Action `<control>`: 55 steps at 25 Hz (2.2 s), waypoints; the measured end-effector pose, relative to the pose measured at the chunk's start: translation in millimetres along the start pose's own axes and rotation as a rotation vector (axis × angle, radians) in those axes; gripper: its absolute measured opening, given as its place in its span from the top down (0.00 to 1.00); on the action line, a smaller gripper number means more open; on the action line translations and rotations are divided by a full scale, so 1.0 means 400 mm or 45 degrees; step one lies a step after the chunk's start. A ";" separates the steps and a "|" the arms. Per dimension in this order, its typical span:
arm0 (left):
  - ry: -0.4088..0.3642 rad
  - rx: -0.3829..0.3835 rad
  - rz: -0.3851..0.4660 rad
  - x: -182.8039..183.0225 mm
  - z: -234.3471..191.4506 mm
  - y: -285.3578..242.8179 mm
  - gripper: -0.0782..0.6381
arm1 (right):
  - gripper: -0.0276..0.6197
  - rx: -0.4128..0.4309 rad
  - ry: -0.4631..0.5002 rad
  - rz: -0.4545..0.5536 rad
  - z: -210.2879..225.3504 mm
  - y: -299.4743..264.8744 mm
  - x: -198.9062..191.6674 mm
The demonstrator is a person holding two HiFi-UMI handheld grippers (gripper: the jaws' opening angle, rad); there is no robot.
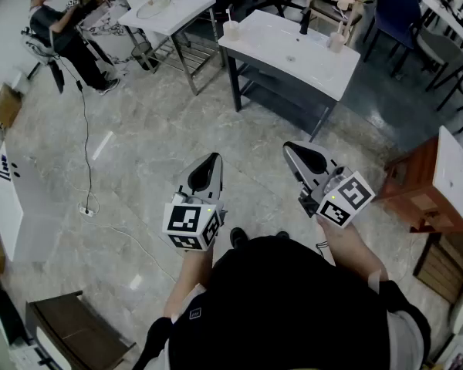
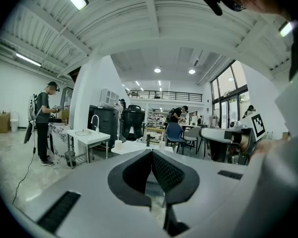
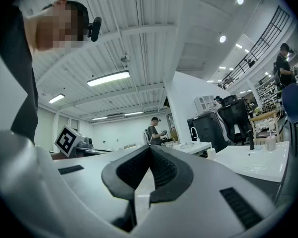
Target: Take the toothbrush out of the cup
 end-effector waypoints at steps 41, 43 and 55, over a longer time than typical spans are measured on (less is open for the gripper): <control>0.096 0.010 -0.017 -0.067 -0.374 0.024 0.87 | 0.91 0.058 -0.160 -0.055 -0.029 -0.367 -0.126; 0.101 0.020 -0.029 -0.069 -0.397 -0.012 0.87 | 0.91 0.064 -0.183 -0.060 0.007 -0.399 -0.137; 0.103 -0.003 -0.111 0.001 -0.572 -0.463 0.87 | 0.91 0.038 -0.294 -0.055 0.418 -0.633 -0.121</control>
Point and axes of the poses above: the fingertips, and each gripper's own axes: y backward along the fingers, z to its right, x out of its top, the point moved 5 cm from there along y, backward along the fingers, and after that the axes turned 3 degrees about x, right-handed, at the moved point
